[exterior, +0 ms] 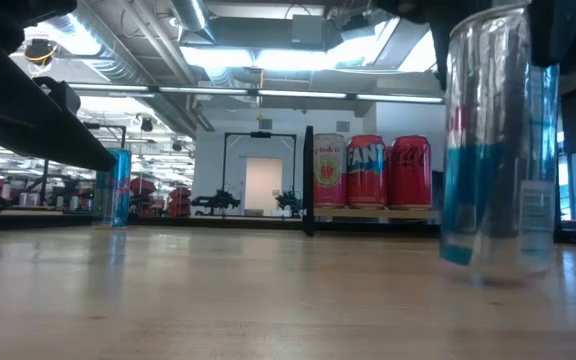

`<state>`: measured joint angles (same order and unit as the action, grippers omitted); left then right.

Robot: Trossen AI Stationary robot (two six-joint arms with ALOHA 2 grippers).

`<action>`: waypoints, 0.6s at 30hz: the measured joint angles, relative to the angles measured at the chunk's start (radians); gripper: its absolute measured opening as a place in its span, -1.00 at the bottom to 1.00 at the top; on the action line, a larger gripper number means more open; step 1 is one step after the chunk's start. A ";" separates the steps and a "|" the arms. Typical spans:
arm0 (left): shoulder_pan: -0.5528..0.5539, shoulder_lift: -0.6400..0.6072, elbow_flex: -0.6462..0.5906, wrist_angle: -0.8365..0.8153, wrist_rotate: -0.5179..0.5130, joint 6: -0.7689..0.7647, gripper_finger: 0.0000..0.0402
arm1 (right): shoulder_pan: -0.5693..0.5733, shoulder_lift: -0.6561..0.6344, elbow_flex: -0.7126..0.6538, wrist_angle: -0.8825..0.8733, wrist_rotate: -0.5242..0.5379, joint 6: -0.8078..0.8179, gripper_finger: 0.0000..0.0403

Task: Place canned beverage on shelf
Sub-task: Put the bottom blue soda can on the shelf

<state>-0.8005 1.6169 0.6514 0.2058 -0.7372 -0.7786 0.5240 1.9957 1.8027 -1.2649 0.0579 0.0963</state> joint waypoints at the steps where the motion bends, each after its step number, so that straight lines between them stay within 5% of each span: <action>1: 0.000 0.000 0.000 0.001 0.000 0.001 0.76 | -0.001 0.004 0.000 0.001 0.001 0.001 0.00; 10: 0.005 0.000 0.000 0.016 0.000 0.030 0.76 | -0.001 0.011 0.001 0.017 0.002 0.031 0.37; 18: 0.015 0.000 0.000 0.022 -0.002 0.031 0.76 | 0.000 -0.015 0.021 -0.039 -0.009 0.138 0.47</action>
<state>-0.7859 1.6169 0.6514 0.2281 -0.7390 -0.7479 0.5240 1.9812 1.8240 -1.3043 0.0491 0.2348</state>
